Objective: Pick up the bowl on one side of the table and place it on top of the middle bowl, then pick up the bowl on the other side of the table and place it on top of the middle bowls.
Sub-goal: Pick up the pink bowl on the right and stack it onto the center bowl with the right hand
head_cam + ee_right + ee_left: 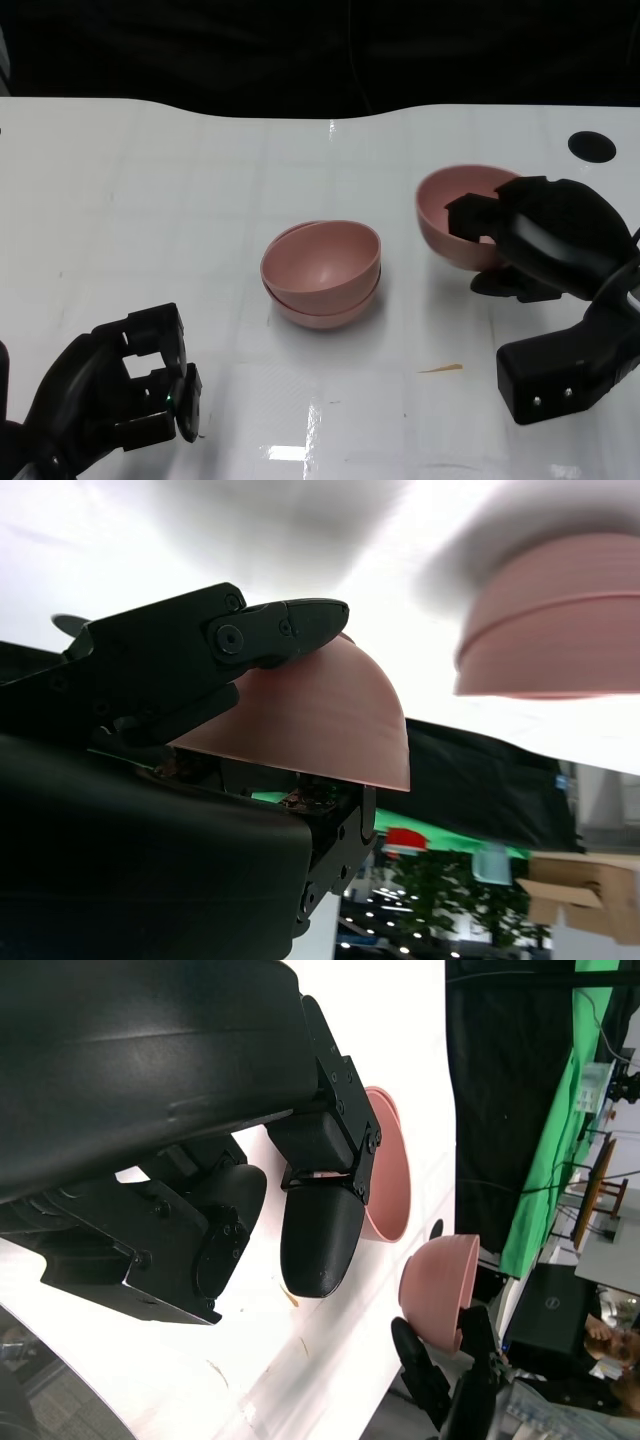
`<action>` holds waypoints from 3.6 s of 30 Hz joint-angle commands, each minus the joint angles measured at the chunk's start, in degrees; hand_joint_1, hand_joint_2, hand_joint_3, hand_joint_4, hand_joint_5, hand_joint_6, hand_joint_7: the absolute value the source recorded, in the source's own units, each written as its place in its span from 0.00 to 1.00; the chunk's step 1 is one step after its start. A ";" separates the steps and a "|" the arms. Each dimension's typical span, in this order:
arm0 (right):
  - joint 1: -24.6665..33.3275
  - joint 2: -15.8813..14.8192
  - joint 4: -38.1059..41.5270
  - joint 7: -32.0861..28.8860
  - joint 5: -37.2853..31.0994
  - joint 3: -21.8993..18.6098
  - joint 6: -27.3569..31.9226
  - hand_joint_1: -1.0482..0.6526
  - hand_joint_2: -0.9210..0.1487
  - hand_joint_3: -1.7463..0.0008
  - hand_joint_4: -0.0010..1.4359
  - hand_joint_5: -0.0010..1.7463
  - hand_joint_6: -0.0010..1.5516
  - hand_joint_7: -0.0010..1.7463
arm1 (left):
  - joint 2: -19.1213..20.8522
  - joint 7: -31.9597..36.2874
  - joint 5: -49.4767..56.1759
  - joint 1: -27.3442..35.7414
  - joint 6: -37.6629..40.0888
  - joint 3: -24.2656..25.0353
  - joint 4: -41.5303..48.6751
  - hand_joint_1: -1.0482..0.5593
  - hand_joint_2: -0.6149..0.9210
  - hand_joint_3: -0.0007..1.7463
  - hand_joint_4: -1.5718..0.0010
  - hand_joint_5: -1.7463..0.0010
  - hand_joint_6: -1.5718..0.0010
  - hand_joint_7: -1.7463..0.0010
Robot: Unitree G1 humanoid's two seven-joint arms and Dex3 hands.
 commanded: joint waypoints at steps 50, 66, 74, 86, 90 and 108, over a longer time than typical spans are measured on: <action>-16.16 14.99 15.58 -2.07 -4.04 6.34 -10.22 0.47 0.04 0.86 0.61 1.00 0.40 1.00 | -1.29 1.26 0.44 1.59 -0.64 -0.21 -2.04 0.85 0.93 0.78 0.34 0.00 0.42 0.00; -18.30 18.44 27.42 -8.34 -5.32 10.57 -12.28 0.46 0.00 0.91 0.63 1.00 0.53 0.59 | -1.06 1.55 0.87 2.14 -0.49 -0.40 -3.22 0.84 0.93 0.76 0.34 0.00 0.43 0.00; -18.96 19.37 29.08 -9.02 -6.16 11.91 -11.64 0.45 0.00 0.89 0.61 1.00 0.50 0.69 | -0.85 1.34 1.48 2.14 -1.00 -0.59 -3.10 0.84 0.95 0.73 0.34 0.00 0.43 0.00; -20.09 19.98 30.70 -9.89 -6.96 13.33 -11.19 0.43 0.00 0.85 0.60 1.00 0.50 0.64 | -1.17 1.75 1.48 1.88 -0.62 -0.64 -3.10 0.85 0.96 0.72 0.33 0.00 0.43 0.00; -20.27 20.03 30.79 -9.37 -6.79 13.45 -11.08 0.43 0.00 0.84 0.60 1.00 0.50 0.63 | -1.27 1.84 1.65 1.87 -0.79 -0.70 -2.98 0.86 0.96 0.72 0.34 0.00 0.44 0.00; -20.66 20.70 33.97 -10.72 -6.89 14.60 -10.15 0.45 0.00 0.91 0.59 1.00 0.57 0.52 | -1.04 1.76 1.98 1.87 -1.02 -0.86 -2.98 0.85 0.97 0.72 0.34 0.00 0.44 0.00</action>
